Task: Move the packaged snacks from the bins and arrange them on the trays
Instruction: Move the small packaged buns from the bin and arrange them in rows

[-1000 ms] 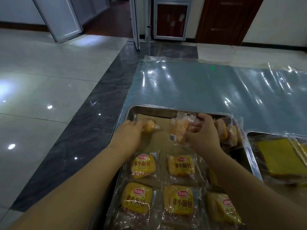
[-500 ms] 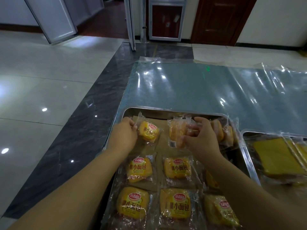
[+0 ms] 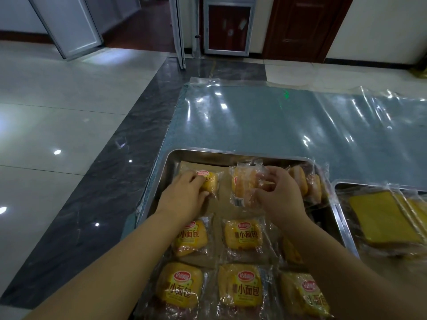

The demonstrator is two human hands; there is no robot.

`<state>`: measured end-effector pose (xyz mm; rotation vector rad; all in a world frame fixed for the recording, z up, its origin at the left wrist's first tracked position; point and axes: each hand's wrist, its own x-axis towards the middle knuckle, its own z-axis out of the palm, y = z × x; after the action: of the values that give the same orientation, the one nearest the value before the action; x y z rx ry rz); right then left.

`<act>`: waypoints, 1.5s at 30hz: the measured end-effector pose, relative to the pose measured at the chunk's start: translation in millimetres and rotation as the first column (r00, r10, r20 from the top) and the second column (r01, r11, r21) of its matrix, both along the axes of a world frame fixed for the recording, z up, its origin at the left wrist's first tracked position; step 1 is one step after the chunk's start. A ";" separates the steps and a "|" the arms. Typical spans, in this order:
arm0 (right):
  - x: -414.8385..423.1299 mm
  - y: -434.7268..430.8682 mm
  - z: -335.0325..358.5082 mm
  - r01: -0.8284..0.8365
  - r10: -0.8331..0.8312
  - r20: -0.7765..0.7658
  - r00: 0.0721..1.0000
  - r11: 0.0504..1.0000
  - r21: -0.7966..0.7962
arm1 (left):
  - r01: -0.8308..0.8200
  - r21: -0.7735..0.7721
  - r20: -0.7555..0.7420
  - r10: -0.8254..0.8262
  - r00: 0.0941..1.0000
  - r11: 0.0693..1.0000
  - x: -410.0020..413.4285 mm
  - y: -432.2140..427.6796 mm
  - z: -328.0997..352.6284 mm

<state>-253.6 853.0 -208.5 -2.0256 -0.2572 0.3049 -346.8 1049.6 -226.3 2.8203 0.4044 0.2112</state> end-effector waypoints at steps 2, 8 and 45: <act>0.8 -0.4 1.6 -0.008 0.008 0.004 1.000 1.000 0.009 | -0.033 -0.013 0.007 0.033 0.999 0.999 5.5 -0.2 -0.8; 1.9 -3.3 5.8 -0.062 0.061 0.035 0.998 0.998 0.027 | -0.018 -0.050 0.020 0.019 1.000 0.999 16.6 -0.8 -1.6; -53.1 12.2 5.4 -0.269 0.350 0.143 0.926 0.876 -0.400 | -0.038 -0.246 -0.076 0.020 0.997 0.968 -96.8 -15.9 16.4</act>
<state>-306.8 865.2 -203.1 -2.3990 -0.7121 0.3595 -443.6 1033.8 -209.9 2.5829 0.4542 0.0584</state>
